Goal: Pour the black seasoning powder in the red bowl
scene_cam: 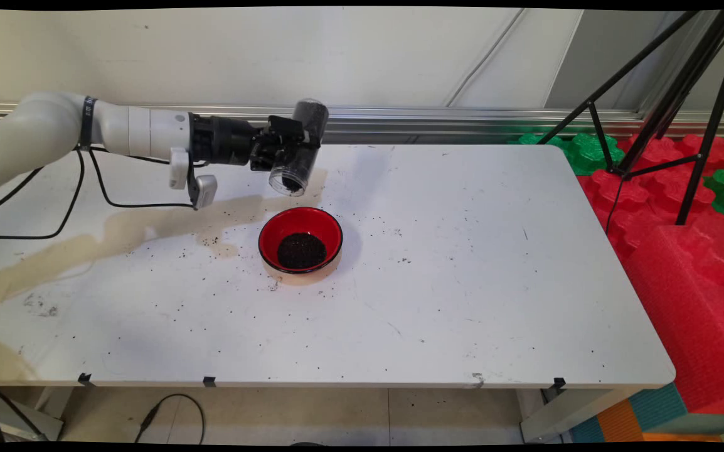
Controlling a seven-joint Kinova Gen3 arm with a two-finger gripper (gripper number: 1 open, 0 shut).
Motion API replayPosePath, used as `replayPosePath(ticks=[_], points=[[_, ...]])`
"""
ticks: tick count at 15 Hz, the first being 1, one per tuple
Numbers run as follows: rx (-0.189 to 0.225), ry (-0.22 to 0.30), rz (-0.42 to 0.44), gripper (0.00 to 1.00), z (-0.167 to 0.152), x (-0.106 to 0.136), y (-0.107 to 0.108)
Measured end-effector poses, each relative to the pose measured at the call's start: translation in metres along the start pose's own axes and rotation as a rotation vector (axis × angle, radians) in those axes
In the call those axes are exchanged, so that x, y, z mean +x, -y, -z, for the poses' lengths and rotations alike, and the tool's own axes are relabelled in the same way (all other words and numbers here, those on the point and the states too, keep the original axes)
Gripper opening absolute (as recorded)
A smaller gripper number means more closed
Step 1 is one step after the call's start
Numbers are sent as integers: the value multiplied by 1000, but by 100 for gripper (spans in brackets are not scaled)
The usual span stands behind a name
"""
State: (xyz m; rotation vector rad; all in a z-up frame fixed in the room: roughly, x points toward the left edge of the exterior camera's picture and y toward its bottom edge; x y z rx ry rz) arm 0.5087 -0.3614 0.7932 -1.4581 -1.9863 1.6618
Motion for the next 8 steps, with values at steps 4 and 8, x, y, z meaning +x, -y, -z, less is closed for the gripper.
replayPosePath(ticks=[4, 8], points=[[9, 1, -24, 0, -1, 1, 3], [15, 2, -41, 0, -2, 2, 4]])
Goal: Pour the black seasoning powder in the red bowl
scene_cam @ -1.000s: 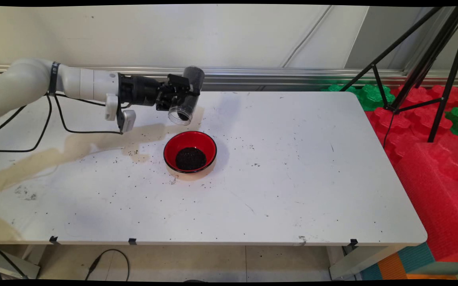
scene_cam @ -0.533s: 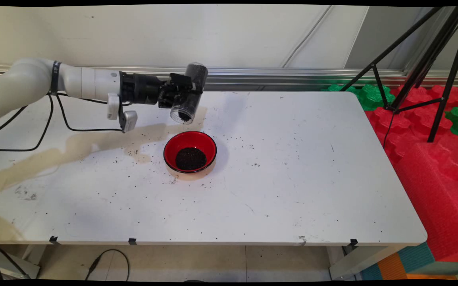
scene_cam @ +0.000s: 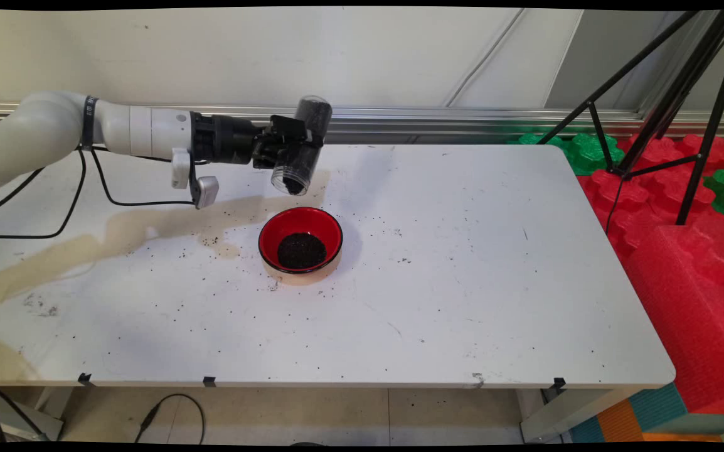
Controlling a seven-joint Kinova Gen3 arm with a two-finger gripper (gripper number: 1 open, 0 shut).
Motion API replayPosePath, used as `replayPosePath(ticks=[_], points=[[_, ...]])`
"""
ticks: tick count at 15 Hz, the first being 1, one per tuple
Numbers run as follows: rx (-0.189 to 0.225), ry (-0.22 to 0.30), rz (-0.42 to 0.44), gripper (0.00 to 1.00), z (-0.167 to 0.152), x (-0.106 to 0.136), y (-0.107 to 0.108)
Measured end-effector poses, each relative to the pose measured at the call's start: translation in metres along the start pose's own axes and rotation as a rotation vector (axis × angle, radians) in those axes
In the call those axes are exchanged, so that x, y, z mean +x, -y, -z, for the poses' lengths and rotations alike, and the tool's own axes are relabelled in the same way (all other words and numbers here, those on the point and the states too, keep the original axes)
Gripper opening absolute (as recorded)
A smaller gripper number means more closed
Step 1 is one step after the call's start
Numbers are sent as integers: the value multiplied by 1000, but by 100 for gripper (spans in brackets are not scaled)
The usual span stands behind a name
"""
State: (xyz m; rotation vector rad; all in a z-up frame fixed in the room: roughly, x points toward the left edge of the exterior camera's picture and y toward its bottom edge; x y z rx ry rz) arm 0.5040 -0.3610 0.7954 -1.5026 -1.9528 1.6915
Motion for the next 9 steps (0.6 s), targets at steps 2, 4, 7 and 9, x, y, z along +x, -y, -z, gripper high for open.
replayPosePath(ticks=[2, 4, 7, 9], points=[[3, 0, -8, 0, 0, 0, 1], [5, 1, -13, 0, -1, 0, 2], [8, 1, -23, 0, -1, 0, 3], [10, 1, -28, 0, -1, 1, 3]])
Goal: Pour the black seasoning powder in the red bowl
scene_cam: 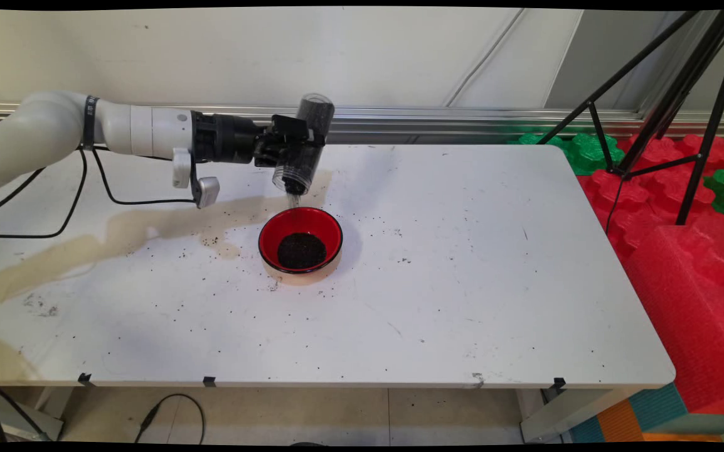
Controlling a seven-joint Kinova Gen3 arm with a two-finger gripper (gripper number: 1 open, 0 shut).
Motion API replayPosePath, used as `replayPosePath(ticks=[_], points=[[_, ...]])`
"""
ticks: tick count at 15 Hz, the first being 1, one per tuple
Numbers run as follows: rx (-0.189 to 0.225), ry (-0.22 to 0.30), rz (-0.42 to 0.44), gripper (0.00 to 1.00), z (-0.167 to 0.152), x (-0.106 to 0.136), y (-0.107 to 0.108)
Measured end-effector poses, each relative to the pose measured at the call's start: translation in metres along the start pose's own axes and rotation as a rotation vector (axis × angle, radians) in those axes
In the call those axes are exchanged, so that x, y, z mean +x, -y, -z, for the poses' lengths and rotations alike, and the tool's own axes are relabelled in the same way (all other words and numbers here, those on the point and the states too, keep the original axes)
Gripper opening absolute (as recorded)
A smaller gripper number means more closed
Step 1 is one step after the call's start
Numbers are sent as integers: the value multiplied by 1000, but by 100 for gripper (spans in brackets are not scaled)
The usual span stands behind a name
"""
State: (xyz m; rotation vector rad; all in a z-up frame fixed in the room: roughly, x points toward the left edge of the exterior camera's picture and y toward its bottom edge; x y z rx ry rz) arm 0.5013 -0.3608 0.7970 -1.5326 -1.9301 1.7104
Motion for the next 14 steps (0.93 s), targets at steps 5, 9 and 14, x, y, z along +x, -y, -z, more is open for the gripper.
replayPosePath(ticks=[5, 9, 14], points=[[2, 0, -8, 0, 0, 0, 1], [3, 1, -13, 0, 0, -1, 1], [5, 1, -20, 0, 0, -1, 1]])
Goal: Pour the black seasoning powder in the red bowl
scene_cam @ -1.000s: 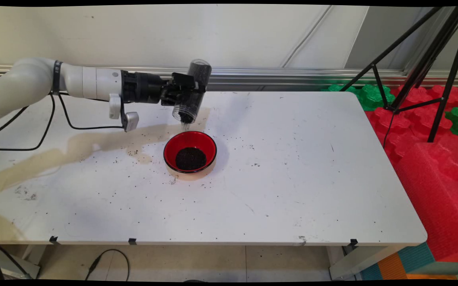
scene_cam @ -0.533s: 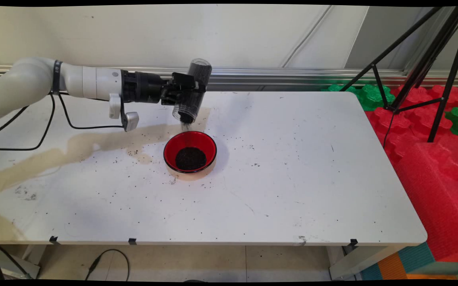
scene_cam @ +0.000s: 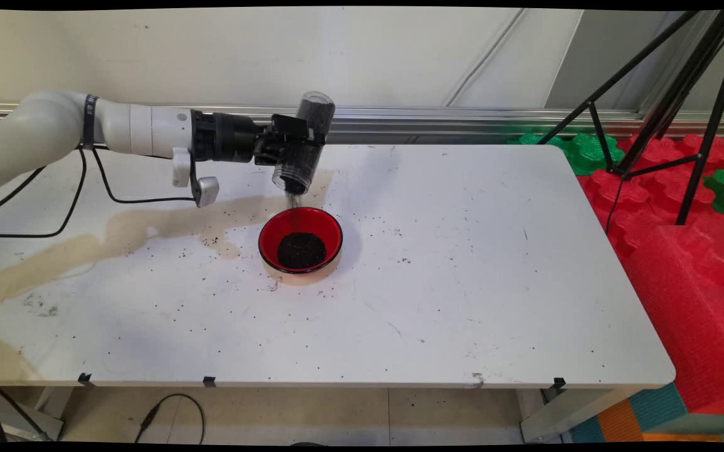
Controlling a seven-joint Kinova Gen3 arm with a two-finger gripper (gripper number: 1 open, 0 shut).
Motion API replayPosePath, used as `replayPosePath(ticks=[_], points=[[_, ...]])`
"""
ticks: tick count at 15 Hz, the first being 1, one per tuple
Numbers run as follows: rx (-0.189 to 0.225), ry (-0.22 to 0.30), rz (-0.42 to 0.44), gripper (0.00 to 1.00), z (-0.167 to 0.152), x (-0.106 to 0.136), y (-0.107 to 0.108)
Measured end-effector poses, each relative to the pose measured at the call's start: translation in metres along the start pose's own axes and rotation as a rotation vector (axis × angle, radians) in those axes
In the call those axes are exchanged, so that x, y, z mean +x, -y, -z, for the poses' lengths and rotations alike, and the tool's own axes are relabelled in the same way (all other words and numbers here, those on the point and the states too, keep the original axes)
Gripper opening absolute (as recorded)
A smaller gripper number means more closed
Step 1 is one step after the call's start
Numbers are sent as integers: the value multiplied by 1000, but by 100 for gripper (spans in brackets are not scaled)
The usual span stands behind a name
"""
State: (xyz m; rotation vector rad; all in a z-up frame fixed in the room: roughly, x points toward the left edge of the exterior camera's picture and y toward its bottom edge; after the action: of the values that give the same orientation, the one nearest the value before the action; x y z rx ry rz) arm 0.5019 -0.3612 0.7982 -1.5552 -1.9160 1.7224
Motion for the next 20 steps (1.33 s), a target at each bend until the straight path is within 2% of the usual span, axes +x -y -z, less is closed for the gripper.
replayPosePath(ticks=[20], points=[[5, -3, -33, 0, 0, 0, 0]])
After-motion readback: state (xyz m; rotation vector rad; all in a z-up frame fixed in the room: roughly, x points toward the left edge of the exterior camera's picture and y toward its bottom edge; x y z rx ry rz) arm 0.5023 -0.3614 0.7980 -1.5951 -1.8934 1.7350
